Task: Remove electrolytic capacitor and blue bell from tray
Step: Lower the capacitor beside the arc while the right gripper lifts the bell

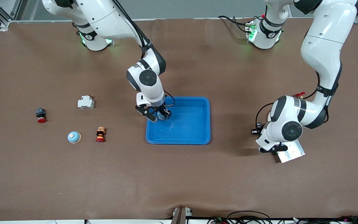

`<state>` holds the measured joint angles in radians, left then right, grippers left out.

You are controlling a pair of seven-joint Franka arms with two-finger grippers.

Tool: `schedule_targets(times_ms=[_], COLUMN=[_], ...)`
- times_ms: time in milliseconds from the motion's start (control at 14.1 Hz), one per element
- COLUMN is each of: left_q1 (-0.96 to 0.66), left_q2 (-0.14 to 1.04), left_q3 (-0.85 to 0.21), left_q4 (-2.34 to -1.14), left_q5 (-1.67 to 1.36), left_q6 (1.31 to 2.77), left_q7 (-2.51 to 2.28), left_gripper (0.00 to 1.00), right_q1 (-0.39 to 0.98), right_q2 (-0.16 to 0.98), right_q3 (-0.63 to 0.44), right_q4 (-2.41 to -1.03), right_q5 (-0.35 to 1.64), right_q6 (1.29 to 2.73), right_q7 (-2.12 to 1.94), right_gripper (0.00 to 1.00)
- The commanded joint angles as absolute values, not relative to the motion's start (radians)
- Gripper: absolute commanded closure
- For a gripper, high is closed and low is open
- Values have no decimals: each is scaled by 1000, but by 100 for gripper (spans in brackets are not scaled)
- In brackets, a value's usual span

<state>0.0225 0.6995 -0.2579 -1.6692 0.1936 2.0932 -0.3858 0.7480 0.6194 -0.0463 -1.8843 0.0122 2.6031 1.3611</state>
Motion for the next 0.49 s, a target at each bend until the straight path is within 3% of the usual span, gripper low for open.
schedule_targets(times_ms=[0, 424], left_q1=[28, 28], left_q2=[701, 701], left_q3=[-262, -262], left_q4=[-1674, -1675], left_q5=[201, 201], left_q6=[2112, 2118], left_q7=[-390, -391], left_gripper=[86, 77], right_q1=[759, 750], right_q2=[635, 627], right_q3=[-60, -60], right_q4=[-1855, -1839], right_q5=[-5, -3], right_q6=[2591, 2545], right_q7=[1382, 1368], right_gripper=[100, 100])
